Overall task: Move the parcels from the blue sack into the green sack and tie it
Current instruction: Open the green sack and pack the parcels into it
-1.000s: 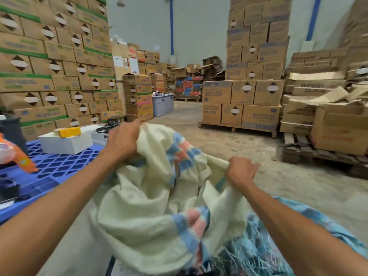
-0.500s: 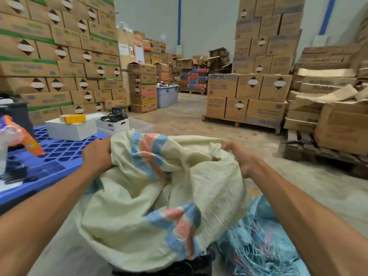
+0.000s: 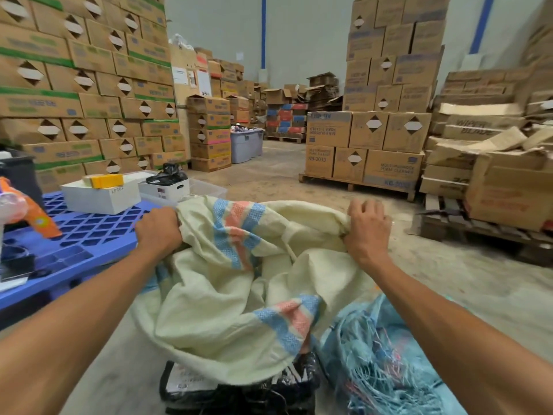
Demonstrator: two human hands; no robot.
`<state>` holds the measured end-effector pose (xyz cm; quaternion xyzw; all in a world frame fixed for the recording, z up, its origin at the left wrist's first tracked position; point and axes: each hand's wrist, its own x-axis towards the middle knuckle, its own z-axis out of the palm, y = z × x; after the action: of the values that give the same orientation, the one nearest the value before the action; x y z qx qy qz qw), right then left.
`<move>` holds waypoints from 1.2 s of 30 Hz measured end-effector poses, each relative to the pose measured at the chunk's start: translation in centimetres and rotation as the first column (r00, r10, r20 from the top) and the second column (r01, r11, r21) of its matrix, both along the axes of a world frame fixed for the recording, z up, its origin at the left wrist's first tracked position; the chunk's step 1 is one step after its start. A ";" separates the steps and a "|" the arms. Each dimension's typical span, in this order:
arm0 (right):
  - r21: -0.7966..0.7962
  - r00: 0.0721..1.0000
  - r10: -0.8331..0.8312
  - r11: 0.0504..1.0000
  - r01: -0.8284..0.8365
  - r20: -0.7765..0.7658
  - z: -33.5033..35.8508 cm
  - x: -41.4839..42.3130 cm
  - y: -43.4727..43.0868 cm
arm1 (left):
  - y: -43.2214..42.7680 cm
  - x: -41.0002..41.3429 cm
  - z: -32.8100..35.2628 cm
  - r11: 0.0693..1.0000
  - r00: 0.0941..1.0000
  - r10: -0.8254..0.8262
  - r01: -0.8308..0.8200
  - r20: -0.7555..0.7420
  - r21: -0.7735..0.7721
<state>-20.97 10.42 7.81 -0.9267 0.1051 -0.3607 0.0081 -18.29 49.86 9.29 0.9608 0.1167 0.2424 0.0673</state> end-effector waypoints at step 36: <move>0.474 0.932 0.184 0.880 -0.015 -0.312 1.3 0.2 3.8 | -0.4 1.3 0.9 0.937 0.958 -0.191 0.114 -0.212 -0.330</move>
<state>-20.81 14.25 9.11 -0.9508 0.1397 -0.1545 0.2294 -16.99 49.44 10.22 0.9662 0.0856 0.0965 0.2234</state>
